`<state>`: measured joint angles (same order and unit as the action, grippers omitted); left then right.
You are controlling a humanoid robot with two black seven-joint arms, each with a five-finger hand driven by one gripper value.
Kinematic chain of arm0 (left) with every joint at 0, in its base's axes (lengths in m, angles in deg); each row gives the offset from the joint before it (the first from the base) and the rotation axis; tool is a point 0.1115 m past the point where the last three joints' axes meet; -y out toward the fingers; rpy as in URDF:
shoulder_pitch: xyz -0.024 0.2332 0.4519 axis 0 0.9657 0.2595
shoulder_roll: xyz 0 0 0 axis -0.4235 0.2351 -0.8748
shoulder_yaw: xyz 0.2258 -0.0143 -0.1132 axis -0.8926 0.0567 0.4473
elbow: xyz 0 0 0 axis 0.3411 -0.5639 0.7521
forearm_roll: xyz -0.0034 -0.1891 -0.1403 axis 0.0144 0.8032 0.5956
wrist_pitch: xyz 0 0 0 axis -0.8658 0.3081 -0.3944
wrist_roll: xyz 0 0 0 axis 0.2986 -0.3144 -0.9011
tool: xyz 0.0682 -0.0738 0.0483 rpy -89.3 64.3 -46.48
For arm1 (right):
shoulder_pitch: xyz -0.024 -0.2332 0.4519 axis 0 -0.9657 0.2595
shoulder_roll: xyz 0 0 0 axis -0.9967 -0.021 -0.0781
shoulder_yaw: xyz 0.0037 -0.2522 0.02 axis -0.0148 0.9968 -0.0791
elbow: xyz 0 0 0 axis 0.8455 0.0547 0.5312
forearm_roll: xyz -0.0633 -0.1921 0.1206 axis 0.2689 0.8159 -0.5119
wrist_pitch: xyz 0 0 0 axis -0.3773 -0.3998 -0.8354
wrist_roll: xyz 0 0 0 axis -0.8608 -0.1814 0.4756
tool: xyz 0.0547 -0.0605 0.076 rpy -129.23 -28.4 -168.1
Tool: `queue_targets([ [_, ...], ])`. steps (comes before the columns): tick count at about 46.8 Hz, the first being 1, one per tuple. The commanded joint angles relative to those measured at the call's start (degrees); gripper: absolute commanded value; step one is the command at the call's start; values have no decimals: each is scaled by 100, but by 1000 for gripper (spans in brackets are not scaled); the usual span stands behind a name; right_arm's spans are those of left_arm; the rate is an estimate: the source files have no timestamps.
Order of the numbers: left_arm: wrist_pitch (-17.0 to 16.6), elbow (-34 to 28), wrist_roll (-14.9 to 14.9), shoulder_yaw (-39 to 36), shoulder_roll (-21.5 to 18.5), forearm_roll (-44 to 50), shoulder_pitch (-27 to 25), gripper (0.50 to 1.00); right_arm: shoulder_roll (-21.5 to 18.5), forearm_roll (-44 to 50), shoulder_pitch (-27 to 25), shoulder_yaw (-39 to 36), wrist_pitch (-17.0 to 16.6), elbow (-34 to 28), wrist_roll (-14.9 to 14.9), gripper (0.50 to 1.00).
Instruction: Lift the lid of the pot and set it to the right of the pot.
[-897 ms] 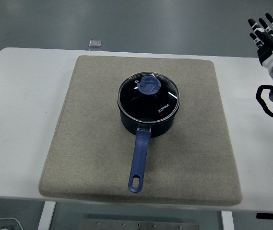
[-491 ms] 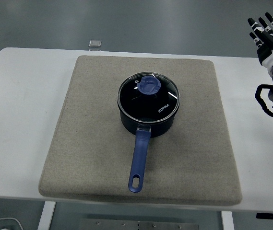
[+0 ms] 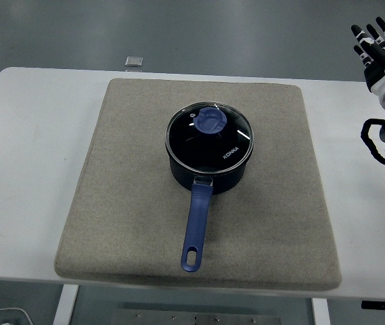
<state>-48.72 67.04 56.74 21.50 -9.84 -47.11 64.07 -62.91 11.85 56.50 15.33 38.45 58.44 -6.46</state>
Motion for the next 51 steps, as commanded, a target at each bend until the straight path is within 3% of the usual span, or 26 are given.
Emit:
queue_targets([
  [1,-1,2,0,-3,0,-4,0,1000,6,-8,47,-1,51,0,5,917],
  [51,-1,2,0,-3,0,5,0,1000,94,44,143,78,78,0,-12,917],
])
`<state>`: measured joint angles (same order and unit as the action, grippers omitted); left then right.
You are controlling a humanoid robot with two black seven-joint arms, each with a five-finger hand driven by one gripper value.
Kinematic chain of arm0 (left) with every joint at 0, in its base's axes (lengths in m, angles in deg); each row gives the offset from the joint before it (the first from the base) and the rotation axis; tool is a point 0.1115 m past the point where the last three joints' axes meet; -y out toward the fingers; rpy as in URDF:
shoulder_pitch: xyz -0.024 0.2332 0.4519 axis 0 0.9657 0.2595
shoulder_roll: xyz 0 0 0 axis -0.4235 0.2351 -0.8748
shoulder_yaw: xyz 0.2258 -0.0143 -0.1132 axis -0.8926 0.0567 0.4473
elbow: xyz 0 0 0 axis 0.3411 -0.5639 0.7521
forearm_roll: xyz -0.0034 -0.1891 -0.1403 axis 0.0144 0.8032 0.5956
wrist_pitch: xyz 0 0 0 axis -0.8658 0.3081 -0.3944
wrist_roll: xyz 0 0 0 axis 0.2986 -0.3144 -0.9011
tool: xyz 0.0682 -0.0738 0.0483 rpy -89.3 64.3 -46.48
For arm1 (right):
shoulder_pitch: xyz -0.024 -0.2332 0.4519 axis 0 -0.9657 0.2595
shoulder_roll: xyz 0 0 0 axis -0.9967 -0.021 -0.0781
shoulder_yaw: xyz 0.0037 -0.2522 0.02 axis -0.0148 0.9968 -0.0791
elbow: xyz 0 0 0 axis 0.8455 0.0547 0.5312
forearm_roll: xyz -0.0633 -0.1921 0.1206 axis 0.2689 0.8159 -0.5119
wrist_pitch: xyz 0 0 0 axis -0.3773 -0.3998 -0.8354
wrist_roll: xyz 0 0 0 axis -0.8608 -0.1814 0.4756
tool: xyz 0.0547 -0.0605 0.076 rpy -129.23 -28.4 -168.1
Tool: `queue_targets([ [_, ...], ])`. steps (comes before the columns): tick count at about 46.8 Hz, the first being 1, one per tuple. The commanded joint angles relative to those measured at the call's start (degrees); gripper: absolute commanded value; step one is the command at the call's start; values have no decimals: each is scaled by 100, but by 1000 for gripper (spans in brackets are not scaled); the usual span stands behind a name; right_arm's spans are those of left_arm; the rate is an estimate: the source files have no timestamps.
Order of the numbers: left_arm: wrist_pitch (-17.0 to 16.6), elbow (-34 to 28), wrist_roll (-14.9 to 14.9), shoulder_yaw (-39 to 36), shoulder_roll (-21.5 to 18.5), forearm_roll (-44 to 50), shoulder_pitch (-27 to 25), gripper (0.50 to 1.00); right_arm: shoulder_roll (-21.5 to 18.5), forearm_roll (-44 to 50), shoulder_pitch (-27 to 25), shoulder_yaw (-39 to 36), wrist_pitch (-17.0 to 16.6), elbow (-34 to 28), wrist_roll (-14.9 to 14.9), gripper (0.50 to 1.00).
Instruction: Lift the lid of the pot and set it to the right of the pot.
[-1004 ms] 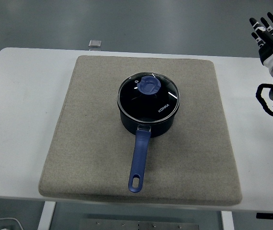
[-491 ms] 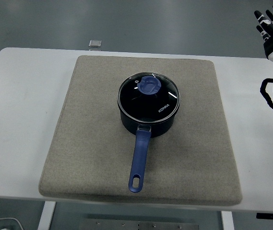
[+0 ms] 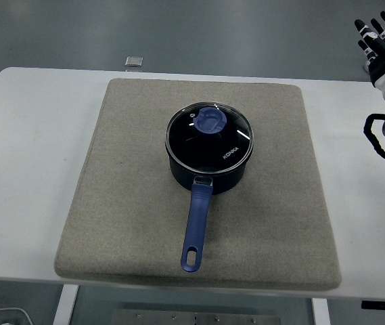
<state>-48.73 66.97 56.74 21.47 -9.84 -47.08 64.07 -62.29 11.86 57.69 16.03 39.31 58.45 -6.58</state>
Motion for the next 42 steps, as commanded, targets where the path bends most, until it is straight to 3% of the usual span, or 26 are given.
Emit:
queue_targets([
  [1,0,9,0,0,0,2,0,1000,31,87,25,17,0,-1,0,917],
  [13,0,9,0,0,0,2,0,1000,75,1141,139,52,-123,-1,0,917],
  [28,0,-8,0,0,0,2,0,1000,506,2653,473,52,-755,25,8,915],
  [38,0,9,0,0,0,2,0,1000,673,3400,833,114,-1379,69,0,915],
  [42,0,-9,0,0,0,2,0,1000,743,3734,948,105,-1809,96,26,915],
])
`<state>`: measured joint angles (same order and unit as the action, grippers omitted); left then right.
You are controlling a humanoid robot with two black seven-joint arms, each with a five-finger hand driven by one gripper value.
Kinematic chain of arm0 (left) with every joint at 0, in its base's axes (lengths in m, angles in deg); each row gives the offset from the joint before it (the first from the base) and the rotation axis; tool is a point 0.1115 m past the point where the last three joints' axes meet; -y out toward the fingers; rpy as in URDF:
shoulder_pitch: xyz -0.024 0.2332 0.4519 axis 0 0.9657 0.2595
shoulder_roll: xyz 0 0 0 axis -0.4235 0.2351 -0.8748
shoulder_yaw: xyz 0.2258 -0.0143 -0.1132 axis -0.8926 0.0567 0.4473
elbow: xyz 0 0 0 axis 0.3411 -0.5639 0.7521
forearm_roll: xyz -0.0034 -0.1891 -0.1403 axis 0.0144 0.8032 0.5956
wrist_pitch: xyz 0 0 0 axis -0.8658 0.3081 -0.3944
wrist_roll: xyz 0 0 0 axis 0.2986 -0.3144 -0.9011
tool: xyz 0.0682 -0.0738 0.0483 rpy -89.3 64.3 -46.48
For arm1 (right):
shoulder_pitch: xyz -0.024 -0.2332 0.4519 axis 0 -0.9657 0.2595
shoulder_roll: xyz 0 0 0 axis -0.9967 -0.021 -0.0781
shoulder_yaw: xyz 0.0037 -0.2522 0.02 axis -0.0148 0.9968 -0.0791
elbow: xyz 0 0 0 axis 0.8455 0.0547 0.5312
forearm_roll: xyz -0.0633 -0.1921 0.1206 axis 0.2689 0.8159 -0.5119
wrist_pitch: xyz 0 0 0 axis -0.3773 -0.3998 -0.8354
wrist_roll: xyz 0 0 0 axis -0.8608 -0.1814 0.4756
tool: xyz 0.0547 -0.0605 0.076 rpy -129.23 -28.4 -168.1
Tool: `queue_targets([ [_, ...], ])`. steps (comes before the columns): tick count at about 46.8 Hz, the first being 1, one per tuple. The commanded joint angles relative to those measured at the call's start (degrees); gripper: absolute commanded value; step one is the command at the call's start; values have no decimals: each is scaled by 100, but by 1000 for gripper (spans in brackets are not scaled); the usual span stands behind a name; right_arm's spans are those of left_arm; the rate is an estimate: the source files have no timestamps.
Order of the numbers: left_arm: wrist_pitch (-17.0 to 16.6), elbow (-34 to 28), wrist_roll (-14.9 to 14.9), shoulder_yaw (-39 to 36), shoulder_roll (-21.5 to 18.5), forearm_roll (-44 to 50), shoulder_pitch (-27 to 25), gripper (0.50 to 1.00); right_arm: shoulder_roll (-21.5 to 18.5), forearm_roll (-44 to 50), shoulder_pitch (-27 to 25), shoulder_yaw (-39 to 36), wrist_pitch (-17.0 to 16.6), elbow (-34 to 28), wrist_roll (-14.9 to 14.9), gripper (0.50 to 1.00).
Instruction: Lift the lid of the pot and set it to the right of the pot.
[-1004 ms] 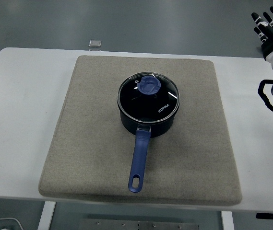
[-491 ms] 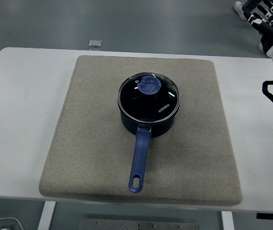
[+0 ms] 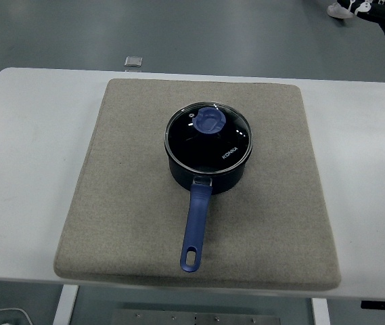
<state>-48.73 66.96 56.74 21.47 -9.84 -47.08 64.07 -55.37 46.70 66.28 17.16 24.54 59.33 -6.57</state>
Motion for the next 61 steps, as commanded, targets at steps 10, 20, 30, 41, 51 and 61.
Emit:
queue_targets([
  [10,0,-8,0,0,0,2,-1,1000,104,1111,334,-9,-1089,148,437,913],
  [20,0,-8,0,0,0,2,-1,1000,166,2016,598,0,-1493,535,906,911],
  [30,0,-8,0,0,0,-7,-1,1000,368,2930,923,0,-1722,1211,906,911],
  [41,0,-8,0,0,0,2,-1,1000,597,3923,1187,9,-1845,2389,906,913],
  [51,0,-8,0,0,0,-7,-1,1000,447,4803,1214,-9,-1740,2689,906,913],
  [61,0,-8,0,0,0,-7,-1,1000,219,5365,1179,35,-1406,2715,906,913],
])
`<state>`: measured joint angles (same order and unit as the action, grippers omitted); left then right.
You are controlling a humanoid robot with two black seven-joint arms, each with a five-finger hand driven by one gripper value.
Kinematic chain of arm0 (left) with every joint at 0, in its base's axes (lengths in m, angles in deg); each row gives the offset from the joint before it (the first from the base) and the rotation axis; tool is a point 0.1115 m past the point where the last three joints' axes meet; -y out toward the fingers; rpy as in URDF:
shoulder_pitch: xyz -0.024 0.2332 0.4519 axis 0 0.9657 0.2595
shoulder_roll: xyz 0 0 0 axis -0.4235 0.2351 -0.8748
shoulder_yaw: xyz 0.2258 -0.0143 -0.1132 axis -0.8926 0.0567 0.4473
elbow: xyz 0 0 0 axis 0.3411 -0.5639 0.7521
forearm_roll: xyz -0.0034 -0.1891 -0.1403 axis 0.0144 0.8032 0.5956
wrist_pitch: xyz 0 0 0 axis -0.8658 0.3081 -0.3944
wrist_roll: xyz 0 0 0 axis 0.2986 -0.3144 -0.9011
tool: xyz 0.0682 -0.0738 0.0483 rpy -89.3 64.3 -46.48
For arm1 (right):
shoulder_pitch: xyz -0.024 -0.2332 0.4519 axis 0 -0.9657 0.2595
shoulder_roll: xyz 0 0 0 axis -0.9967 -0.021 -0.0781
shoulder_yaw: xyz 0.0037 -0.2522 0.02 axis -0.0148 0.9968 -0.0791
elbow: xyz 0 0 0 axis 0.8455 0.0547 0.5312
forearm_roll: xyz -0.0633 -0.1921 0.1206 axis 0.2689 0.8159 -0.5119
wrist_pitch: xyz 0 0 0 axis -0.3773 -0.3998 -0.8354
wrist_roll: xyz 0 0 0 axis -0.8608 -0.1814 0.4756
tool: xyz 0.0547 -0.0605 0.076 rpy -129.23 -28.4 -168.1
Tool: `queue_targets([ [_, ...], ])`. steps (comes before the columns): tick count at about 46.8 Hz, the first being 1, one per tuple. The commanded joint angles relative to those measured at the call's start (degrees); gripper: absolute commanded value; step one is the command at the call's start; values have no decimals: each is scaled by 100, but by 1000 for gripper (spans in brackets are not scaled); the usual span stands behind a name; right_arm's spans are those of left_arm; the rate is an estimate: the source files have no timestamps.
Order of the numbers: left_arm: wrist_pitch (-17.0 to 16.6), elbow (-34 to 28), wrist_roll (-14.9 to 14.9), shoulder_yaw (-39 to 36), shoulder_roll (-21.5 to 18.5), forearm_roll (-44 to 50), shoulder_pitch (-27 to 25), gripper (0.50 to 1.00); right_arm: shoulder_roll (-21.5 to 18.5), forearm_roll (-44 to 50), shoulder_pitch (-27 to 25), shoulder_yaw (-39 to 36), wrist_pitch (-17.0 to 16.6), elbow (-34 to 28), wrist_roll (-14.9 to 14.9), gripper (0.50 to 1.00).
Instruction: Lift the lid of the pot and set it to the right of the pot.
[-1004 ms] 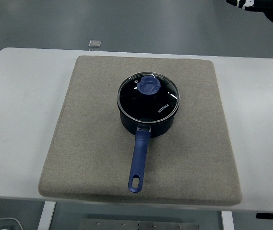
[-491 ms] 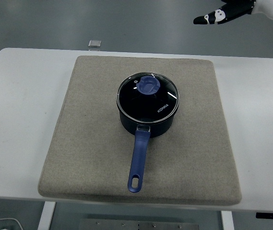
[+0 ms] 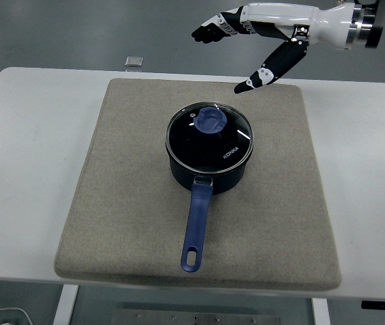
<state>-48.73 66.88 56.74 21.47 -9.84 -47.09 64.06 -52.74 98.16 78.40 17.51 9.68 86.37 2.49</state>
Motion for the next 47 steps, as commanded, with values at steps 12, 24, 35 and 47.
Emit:
queue_targets([
  [12,0,0,0,0,0,3,0,1000,-133,870,-51,0,432,249,0,913],
  [24,0,0,0,0,0,3,0,1000,-317,1266,-112,184,827,258,0,913],
  [35,0,0,0,9,0,3,0,1000,-405,1301,-156,308,1030,266,0,913],
  [47,0,0,0,0,0,3,0,1000,-554,1565,-358,360,1311,266,0,913],
])
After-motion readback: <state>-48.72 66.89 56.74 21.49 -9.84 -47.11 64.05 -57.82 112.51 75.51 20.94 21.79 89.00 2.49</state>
